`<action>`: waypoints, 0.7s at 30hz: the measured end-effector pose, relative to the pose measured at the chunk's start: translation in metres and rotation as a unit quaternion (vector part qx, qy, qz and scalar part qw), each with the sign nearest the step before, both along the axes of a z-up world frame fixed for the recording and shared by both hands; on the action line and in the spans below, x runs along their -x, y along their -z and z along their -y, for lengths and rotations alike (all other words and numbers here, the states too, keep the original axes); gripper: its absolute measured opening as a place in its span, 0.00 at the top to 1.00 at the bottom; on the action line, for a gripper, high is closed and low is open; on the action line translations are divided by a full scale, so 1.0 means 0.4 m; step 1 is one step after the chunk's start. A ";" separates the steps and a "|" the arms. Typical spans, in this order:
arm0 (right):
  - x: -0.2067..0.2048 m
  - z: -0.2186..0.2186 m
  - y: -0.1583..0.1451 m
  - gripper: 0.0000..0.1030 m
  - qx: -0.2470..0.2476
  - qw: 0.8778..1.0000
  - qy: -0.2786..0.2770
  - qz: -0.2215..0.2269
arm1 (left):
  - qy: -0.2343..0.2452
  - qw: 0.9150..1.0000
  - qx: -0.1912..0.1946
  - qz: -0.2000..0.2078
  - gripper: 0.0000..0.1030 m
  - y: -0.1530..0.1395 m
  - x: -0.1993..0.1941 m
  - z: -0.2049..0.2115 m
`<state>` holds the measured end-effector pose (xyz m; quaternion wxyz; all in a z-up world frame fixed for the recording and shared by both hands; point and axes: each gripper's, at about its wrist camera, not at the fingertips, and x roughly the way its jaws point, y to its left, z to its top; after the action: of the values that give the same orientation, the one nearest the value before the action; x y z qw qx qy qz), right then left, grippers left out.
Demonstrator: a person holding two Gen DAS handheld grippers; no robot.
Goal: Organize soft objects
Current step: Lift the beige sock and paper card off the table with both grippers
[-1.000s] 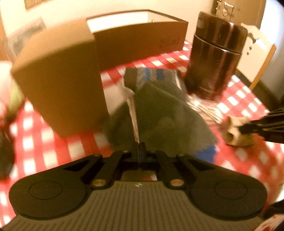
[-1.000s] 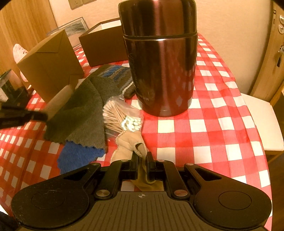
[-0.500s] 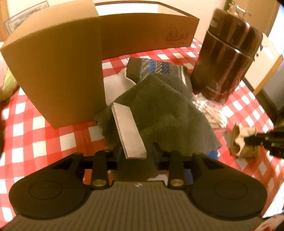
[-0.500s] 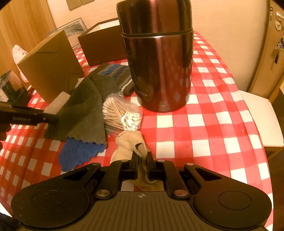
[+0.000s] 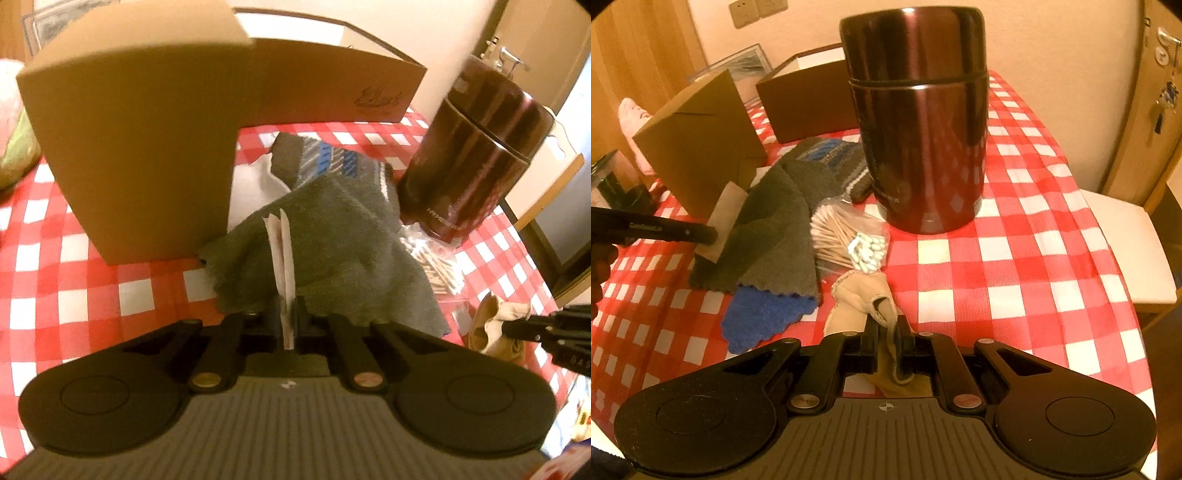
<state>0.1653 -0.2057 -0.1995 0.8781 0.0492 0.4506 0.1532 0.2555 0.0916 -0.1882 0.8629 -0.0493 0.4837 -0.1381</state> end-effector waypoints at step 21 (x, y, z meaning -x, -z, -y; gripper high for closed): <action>-0.035 0.046 -0.005 0.88 -0.034 0.997 -0.075 0.012 | -0.030 0.996 -0.086 0.016 1.00 -0.006 0.022 0.107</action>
<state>0.1793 -0.2240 -0.1973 0.8672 0.0438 0.4371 0.2344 0.2469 0.0486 -0.1857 0.8753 0.0132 0.4782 -0.0706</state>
